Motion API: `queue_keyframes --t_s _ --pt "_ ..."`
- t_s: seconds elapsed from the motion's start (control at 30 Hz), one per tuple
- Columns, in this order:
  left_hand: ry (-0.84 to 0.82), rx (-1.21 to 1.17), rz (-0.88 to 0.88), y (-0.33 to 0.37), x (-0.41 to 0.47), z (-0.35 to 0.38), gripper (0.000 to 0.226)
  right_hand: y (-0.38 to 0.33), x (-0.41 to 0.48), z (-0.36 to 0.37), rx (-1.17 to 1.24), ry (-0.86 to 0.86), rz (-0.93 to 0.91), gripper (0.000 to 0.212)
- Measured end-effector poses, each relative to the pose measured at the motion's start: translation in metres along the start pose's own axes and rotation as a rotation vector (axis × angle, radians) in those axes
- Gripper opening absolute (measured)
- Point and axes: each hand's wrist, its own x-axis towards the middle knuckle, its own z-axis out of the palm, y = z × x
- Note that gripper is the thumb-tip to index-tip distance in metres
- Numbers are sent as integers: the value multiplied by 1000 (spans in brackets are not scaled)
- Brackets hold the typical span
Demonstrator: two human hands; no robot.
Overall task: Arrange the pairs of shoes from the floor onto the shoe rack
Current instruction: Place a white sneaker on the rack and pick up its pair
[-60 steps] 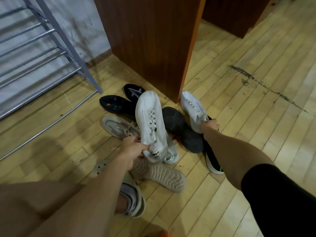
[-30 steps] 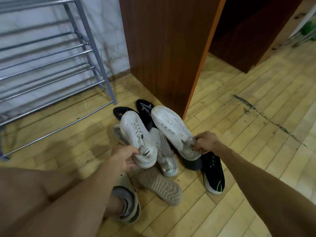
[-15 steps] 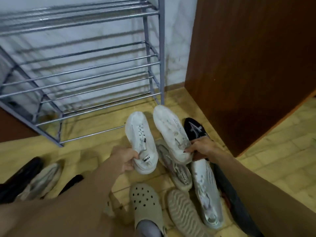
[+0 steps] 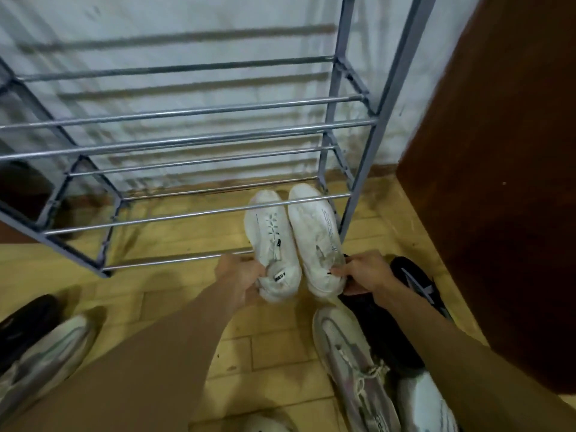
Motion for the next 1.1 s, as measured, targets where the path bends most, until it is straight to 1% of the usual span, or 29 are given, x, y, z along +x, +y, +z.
queue_keyframes --t_s 0.1,0.2,0.23,0.33,0.4,0.43,0.53,0.57,0.67,0.8,0.87,1.0,1.03,1.1 --pt "46 17 66 5 31 6 20 -9 27 11 -11 46 -26 17" --pt "52 10 106 10 57 9 11 -15 46 21 -1 76 -62 17" --pt "58 6 116 13 65 10 12 -16 51 24 5 79 -70 18" --pt "80 13 144 20 86 13 19 -18 67 32 -16 100 -87 20" --pt "92 22 155 25 97 16 23 -18 77 36 -26 121 -95 15" --pt "93 33 165 26 102 19 20 -18 81 37 -19 132 -100 12" --pt "83 116 218 25 114 27 11 -15 95 42 -41 180 -139 10" --pt "88 159 236 23 116 29 11 -14 97 44 -56 198 -149 13" --pt "115 301 279 16 118 33 22 -7 102 46 -103 228 -150 35" --pt "44 391 245 16 108 29 30 -6 96 41 -189 171 -147 51" --pt "44 423 233 19 97 29 34 -7 84 36 -228 122 -132 57" --pt "34 530 230 24 58 34 39 1 46 19 -270 17 -130 44" --pt "10 546 246 23 46 36 38 4 36 13 -297 -8 -126 43" --pt "-46 604 296 15 19 38 34 12 16 -3 -328 -40 -93 47"
